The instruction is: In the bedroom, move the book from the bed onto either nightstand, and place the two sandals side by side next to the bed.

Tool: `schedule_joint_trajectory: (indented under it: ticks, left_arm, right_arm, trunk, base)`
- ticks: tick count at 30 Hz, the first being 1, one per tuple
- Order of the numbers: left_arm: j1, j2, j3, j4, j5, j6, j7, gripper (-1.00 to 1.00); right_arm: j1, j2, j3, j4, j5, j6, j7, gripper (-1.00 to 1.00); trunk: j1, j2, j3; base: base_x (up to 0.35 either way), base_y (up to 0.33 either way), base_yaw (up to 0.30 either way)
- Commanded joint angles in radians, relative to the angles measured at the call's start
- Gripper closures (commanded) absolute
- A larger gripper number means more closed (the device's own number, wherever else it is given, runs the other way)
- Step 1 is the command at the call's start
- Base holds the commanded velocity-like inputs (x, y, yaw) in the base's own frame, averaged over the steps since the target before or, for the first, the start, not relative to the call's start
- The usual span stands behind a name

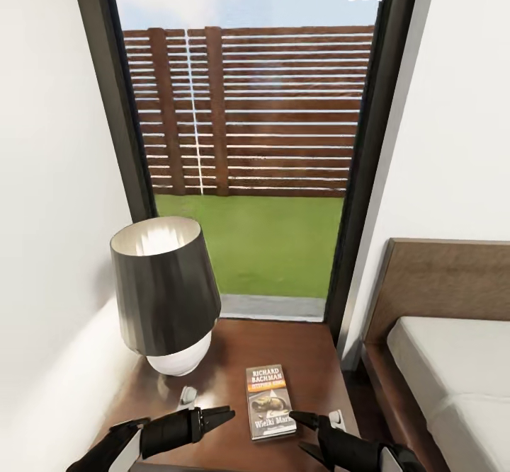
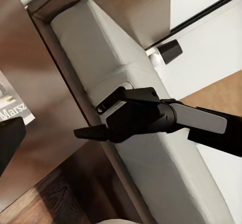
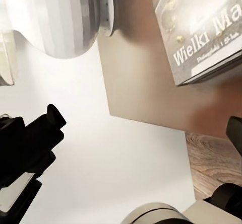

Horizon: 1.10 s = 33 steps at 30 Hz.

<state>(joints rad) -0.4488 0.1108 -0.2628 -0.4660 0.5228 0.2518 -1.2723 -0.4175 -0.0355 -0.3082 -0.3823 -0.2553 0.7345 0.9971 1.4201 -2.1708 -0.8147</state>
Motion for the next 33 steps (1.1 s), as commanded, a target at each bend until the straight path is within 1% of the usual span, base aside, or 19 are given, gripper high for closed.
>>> schedule_joint_trajectory:
  ticks: [1, 26, 33]
  left_arm:
    - [-0.001, 0.001, -0.007, 0.000, 0.010, 0.011, -0.001, -1.00]
    - [-0.001, 0.001, -0.006, 0.001, 0.010, 0.011, -0.001, -1.00]
    - [-0.001, 0.002, -0.006, 0.001, 0.010, 0.011, 0.029, -1.00]
  right_arm:
    - [-0.001, 0.000, -0.003, 0.000, 0.000, 0.005, 0.001, -1.00]
    - [-0.001, 0.000, -0.003, 0.000, -0.001, 0.006, 0.002, -1.00]
    - [-0.001, 0.000, -0.002, 0.000, -0.001, 0.006, 0.003, -1.00]
  trunk:
    - [-0.004, 0.007, 0.002]
    - [-0.100, 0.182, 0.081]
    - [-0.127, 0.231, 0.103]
  base:
    - [0.000, 0.000, 0.000]
    - [0.000, 0.000, 0.000]
    - [0.000, 0.000, 0.000]
